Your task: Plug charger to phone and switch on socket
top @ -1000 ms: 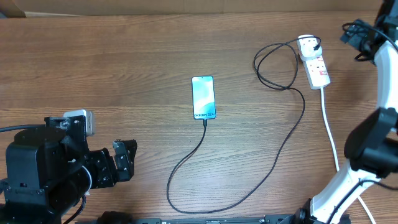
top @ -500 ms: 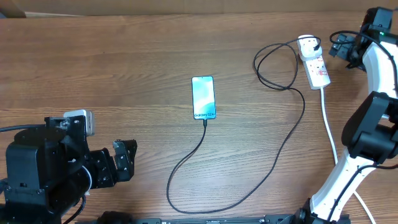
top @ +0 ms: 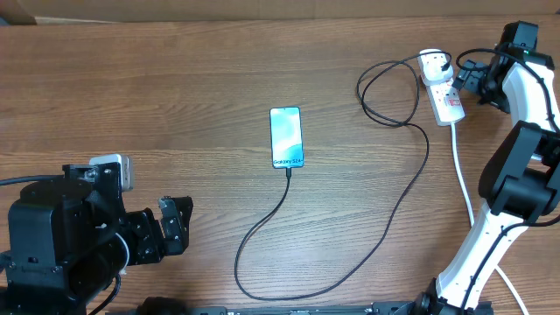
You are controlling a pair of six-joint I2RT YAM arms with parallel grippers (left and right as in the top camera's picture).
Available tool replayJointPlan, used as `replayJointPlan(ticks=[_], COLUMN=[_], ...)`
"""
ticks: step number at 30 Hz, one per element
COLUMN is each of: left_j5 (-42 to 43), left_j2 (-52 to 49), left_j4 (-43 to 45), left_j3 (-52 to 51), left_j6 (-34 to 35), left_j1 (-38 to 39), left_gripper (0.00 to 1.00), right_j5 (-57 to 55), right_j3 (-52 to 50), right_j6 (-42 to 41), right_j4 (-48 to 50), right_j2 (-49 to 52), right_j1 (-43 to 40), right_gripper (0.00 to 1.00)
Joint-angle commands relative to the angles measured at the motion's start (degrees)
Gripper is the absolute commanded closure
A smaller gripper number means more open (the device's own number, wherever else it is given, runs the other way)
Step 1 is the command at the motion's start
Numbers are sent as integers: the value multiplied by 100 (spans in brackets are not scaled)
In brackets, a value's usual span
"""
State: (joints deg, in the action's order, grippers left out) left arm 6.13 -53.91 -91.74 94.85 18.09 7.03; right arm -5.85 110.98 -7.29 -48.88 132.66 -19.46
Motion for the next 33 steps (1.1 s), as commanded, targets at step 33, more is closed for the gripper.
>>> replayJointPlan(ticks=[33], left_j5=[-76], left_j2=[-7], left_j4=[7], left_j3=[-26], left_j6=[79], left_j1=[13], left_gripper=[0], right_j5=[299], right_j3=[-420], right_j6=[-645], right_j4=[662], right_j2=[35], right_j1=[-9], right_gripper=[0])
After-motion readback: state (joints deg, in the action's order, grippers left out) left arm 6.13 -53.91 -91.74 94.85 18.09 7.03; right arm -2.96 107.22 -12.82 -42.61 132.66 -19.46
